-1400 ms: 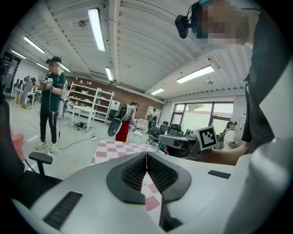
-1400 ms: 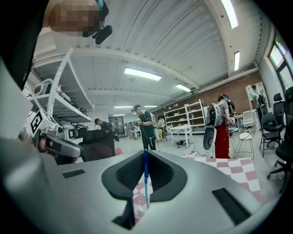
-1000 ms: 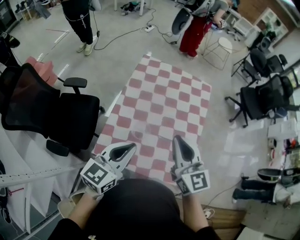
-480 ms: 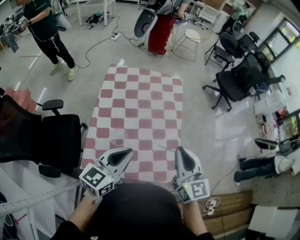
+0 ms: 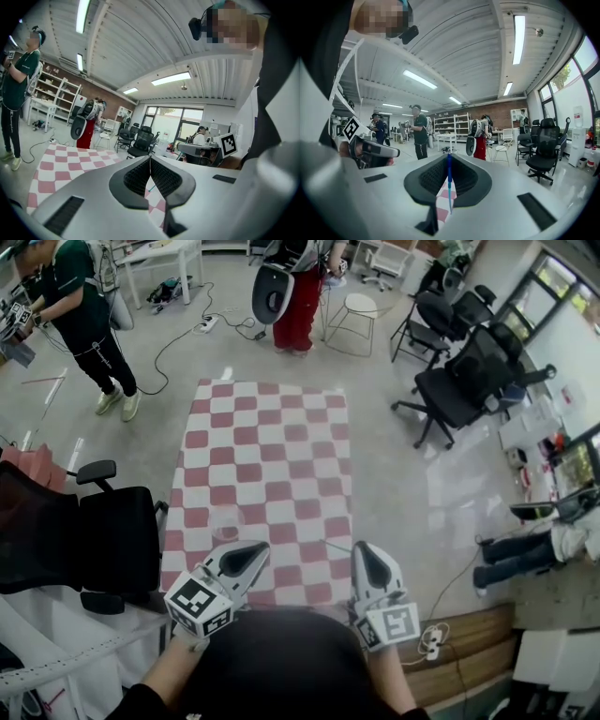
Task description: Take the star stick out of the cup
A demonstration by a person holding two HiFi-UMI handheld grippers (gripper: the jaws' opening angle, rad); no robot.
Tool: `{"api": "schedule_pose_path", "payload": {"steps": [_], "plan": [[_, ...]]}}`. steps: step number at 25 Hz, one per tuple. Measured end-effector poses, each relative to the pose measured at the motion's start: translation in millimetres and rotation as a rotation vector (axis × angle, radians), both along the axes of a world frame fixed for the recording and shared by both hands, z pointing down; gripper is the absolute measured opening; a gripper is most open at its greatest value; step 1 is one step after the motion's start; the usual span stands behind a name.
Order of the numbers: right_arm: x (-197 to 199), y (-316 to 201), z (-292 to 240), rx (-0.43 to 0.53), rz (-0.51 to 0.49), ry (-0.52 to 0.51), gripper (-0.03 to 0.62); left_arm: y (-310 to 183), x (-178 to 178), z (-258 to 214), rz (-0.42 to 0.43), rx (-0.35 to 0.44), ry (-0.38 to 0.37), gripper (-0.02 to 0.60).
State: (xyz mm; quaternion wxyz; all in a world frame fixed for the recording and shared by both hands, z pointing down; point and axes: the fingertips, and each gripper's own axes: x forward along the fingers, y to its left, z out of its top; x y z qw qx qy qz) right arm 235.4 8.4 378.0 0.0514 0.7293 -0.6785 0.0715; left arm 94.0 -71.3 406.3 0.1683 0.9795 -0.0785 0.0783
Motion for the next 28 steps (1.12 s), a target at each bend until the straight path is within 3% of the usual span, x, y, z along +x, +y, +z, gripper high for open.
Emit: {"api": "schedule_pose_path", "payload": {"steps": [28], "plan": [[-2.6,-21.8,12.2,-0.066,-0.042,0.023,0.026,-12.4,-2.5,3.1,-0.041,0.007,-0.026,0.04]]}}
